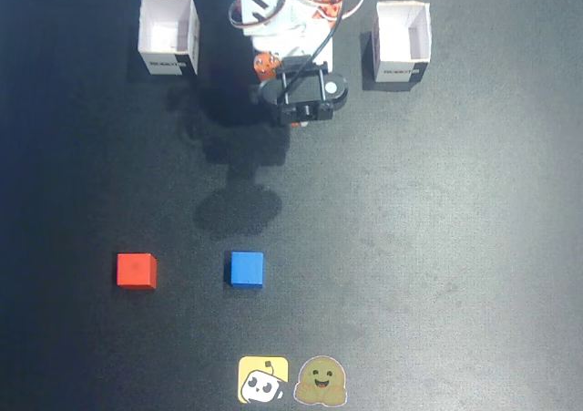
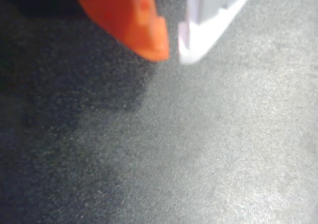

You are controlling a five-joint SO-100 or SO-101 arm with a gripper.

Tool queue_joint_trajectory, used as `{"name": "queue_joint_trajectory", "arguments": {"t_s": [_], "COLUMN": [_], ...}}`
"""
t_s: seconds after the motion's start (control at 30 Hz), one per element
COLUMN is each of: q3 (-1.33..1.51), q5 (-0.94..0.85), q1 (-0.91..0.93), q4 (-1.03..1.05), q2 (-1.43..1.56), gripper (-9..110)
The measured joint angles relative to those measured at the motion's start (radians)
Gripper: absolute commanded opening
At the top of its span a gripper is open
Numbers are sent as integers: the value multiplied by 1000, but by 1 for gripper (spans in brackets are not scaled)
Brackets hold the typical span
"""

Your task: Put the red cube in the right box and the blue cube in the left box.

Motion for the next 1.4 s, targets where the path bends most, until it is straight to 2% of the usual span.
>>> {"name": "queue_joint_trajectory", "arguments": {"t_s": [0.9,1.4], "q3": [0,-11], "q5": [21,-35], "q1": [6,64], "q4": [0,-129], "q2": [0,-54], "gripper": [0,0]}}
